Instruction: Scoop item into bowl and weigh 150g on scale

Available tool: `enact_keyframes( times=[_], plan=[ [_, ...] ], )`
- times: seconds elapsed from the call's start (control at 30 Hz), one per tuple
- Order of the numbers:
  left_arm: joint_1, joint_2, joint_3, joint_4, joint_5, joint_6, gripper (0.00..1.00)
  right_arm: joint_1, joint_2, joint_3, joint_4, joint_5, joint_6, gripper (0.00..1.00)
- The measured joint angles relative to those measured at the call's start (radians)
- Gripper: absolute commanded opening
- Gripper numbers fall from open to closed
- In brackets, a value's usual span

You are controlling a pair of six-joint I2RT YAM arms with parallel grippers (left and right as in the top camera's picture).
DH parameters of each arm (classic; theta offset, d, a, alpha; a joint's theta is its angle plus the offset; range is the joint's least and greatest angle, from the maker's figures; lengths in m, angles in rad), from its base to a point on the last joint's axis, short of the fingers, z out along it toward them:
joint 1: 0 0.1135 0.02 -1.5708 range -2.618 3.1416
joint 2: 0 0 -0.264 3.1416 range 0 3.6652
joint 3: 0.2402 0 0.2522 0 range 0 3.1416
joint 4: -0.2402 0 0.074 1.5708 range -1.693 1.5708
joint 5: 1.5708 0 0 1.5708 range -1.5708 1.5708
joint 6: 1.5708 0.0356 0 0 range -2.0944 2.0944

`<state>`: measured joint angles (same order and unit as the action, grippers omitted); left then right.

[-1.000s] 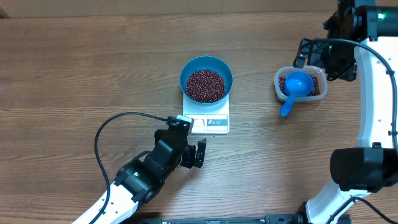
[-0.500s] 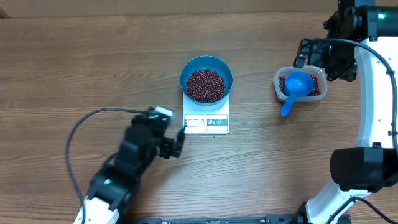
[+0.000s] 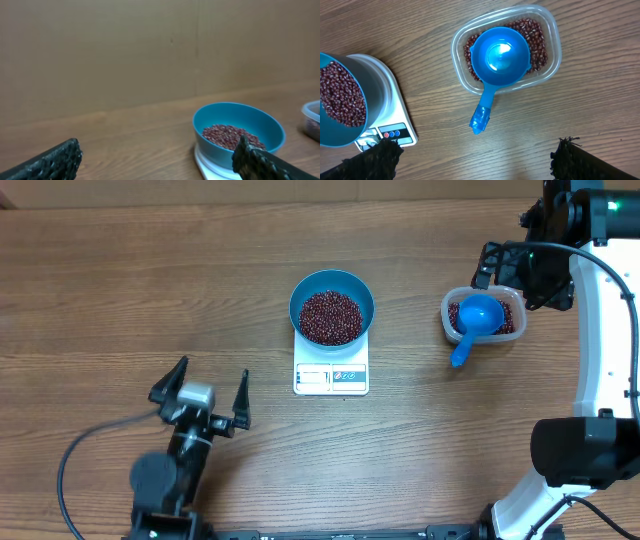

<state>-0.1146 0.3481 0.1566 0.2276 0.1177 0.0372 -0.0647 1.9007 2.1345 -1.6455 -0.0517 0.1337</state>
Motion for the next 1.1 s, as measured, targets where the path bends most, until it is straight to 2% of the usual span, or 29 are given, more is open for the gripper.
enact_keyframes(
  times=[0.1, 0.27, 0.53, 0.83, 1.1],
  plan=[
    [0.037, -0.073, -0.116, 0.144, 0.002, -0.003, 0.99, 0.0, 0.0, 0.0, 0.0, 0.0, 0.0, 1.0],
    [0.096, -0.158, -0.148, 0.123, -0.005, -0.013, 1.0, 0.0, 0.0, 0.0, -0.001, 0.0, 0.0, 1.0],
    [0.179, -0.321, -0.148, -0.113, -0.016, -0.065, 1.0, 0.0, 0.0, 0.0, 0.0, 0.0, -0.001, 1.0],
    [0.203, -0.333, -0.148, -0.289, -0.021, -0.137, 1.0, 0.0, 0.0, 0.0, 0.0, 0.0, 0.0, 1.0],
    [0.203, -0.335, -0.148, -0.299, -0.042, -0.174, 1.0, 0.0, 0.0, 0.0, 0.0, 0.0, 0.0, 1.0]
  ],
)
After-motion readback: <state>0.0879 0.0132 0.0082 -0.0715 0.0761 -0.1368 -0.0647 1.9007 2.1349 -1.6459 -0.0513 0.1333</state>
